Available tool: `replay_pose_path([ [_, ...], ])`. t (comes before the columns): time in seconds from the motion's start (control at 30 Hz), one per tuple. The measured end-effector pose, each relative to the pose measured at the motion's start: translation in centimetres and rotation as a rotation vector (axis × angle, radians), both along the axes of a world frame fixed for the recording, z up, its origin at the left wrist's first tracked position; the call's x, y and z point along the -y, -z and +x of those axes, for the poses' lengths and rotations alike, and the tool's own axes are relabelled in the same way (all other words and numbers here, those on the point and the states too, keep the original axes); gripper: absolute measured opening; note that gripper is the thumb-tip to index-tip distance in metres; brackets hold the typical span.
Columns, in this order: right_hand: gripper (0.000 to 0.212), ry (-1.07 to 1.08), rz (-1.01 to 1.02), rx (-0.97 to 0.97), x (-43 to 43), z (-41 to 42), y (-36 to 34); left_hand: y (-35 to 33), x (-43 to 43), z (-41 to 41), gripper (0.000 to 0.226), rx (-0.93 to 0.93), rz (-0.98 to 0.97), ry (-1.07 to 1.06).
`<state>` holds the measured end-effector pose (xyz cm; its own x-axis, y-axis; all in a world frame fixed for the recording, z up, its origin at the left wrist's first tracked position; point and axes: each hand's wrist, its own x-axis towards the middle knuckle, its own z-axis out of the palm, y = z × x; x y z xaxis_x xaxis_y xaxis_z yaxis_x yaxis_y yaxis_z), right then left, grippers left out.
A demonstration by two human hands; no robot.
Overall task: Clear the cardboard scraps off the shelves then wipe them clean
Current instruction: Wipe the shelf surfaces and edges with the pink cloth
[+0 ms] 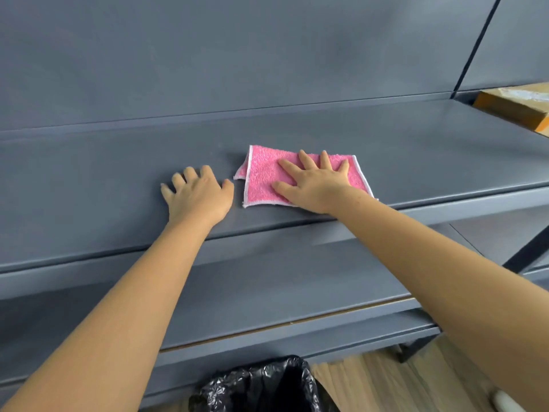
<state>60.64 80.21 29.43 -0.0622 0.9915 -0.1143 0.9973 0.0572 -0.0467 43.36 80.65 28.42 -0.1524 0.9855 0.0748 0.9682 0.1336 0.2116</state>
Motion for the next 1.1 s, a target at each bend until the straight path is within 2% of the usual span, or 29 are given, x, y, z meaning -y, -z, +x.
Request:
replay_pose_path([
  [0.27,0.062,-0.035,0.02,0.003,3.2,-2.2,0.5,0.2,0.4,-0.5,0.047,-0.022,0.007,0.039],
  [1.1,0.063,-0.069,0.049,0.002,2.8,-2.2,0.4,-0.2,0.9,-0.4,0.046,0.001,0.006,0.027],
])
